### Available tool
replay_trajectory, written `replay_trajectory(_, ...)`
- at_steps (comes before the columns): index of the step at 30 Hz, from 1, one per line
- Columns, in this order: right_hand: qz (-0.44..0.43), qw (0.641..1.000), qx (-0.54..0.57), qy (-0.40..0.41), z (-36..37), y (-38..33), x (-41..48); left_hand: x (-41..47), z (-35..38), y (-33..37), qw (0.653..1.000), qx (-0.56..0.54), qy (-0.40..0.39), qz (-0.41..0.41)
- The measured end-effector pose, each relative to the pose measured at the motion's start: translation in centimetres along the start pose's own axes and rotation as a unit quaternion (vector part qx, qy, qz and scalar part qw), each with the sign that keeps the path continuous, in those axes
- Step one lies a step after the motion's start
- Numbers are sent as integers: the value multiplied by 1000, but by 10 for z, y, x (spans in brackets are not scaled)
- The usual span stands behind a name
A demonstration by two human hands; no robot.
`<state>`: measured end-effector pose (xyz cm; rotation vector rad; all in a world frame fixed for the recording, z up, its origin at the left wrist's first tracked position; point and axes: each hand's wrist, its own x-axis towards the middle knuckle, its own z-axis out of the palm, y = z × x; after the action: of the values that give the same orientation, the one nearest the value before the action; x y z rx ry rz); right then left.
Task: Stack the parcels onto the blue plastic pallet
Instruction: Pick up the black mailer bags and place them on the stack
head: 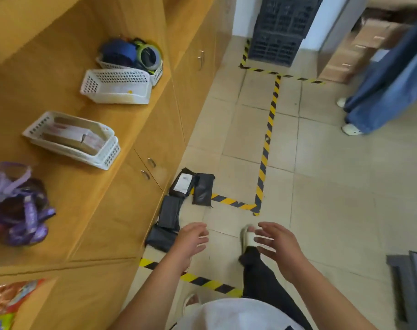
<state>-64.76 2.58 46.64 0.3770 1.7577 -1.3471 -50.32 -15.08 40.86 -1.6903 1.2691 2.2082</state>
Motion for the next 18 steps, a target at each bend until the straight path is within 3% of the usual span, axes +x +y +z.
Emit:
replay_trajectory(4, 31, 999, 12, -21, 10, -51, 87, 62, 22, 40, 999, 3, 36, -22)
replay_trajectory(11, 124, 985, -81, -90, 20, -152, 230, 154, 46, 87, 979, 9, 160, -125)
replay_trajectory(14, 144, 975, -139, -100, 25, -178, 287, 191, 60, 99, 972, 94, 173, -127)
replay_trajectory(18, 176, 966, -170, -89, 43, -183, 359, 258, 85, 111, 965, 121, 170, -157)
